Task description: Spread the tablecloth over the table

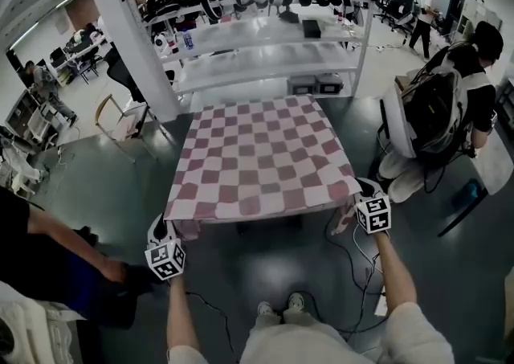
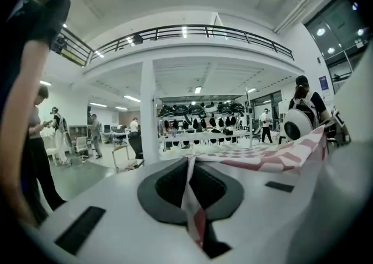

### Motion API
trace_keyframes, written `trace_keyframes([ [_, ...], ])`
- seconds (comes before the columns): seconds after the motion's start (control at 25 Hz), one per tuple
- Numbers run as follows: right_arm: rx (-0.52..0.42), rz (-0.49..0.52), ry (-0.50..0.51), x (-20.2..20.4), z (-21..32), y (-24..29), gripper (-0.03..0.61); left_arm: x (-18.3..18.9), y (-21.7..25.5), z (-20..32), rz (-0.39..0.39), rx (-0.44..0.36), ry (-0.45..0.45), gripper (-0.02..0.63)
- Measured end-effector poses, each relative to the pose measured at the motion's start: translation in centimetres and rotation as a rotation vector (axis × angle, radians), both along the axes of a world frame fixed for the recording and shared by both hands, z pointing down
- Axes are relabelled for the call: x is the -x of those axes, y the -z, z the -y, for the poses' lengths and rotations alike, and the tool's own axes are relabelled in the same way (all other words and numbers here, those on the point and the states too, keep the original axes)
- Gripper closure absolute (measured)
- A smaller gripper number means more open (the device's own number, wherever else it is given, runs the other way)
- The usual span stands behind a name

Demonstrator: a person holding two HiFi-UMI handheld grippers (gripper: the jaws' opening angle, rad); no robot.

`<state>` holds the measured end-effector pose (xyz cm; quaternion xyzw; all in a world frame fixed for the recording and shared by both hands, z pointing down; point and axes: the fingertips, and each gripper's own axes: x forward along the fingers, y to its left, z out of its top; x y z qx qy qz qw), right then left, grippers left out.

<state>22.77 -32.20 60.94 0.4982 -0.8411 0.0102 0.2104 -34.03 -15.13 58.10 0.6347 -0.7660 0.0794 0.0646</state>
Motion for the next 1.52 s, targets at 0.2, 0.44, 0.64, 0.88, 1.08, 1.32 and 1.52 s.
trace_keyframes([
  [0.2, 0.048, -0.024, -0.031, -1.0, -3.6, -3.4, 0.565, -0.3, -3.4, -3.8, -0.039, 0.023, 0.0, 0.588],
  [0.44, 0.122, -0.05, -0.044, -2.1, -8.1, -7.3, 0.565, -0.5, -7.8, -8.6, -0.066, 0.104, 0.009, 0.588],
  [0.64, 0.177, -0.066, -0.044, -2.0, -10.7, -11.0, 0.565, -1.0, -11.7, -10.9, -0.085, 0.159, 0.005, 0.588],
  [0.88, 0.244, -0.087, -0.065, -1.2, -11.8, -13.6, 0.565, -1.6, -14.0, -11.0, -0.102, 0.244, -0.032, 0.584],
  [1.08, 0.3, -0.124, -0.027, -0.4, -12.5, -16.5, 0.513, -2.7, -17.0, -11.7, -0.077, 0.34, -0.08, 0.53],
  [1.32, 0.396, -0.221, 0.068, -0.1, -15.0, -19.7, 0.281, -3.6, -20.2, -13.4, -0.075, 0.45, -0.122, 0.361],
  [1.52, 0.443, -0.191, 0.067, -1.8, -17.0, -20.7, 0.255, -3.3, -21.6, -15.9, -0.069, 0.499, -0.113, 0.296],
])
